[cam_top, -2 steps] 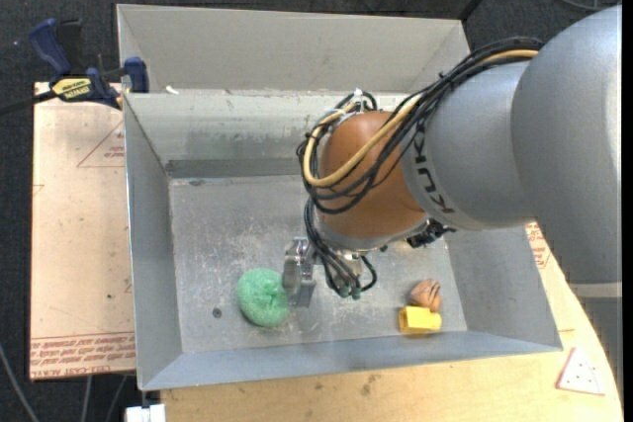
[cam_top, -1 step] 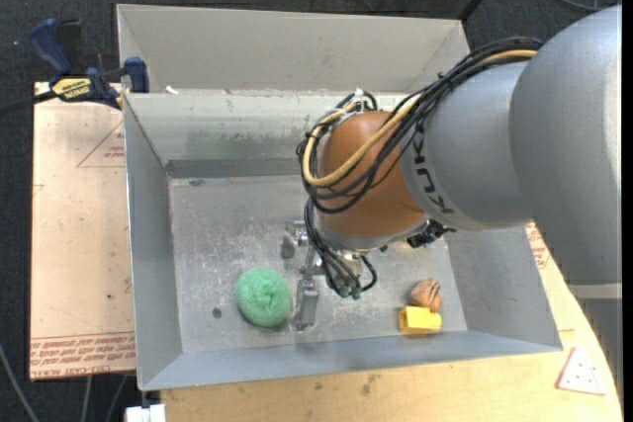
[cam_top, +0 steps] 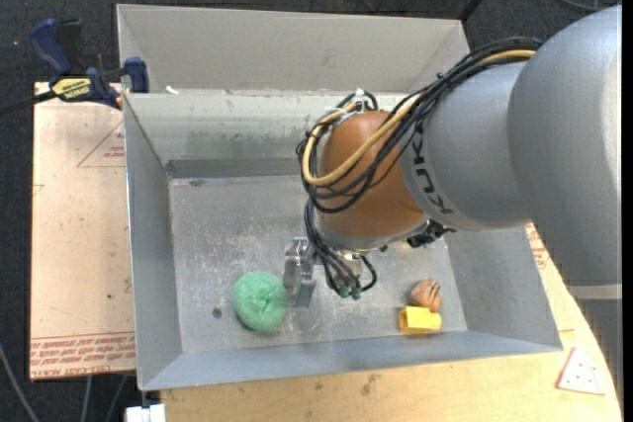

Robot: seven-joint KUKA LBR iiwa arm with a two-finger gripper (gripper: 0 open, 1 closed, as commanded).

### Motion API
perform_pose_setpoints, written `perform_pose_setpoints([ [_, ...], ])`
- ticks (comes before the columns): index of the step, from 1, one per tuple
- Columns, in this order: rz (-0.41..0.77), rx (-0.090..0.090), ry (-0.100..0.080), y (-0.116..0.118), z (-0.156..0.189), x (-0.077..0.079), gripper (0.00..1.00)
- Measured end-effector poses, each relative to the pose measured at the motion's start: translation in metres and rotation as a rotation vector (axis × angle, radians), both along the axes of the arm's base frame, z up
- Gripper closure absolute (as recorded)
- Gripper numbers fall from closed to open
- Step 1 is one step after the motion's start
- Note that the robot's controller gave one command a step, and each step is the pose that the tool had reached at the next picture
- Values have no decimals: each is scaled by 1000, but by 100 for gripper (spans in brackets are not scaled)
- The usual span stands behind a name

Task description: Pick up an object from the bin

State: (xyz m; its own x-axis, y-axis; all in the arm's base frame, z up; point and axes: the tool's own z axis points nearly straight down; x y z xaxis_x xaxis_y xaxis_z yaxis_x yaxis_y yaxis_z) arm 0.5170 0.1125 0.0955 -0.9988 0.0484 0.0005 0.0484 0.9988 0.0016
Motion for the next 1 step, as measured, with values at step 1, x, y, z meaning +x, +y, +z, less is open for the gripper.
perform_pose_setpoints([
  [1,0,0,0,0,0,0,100],
])
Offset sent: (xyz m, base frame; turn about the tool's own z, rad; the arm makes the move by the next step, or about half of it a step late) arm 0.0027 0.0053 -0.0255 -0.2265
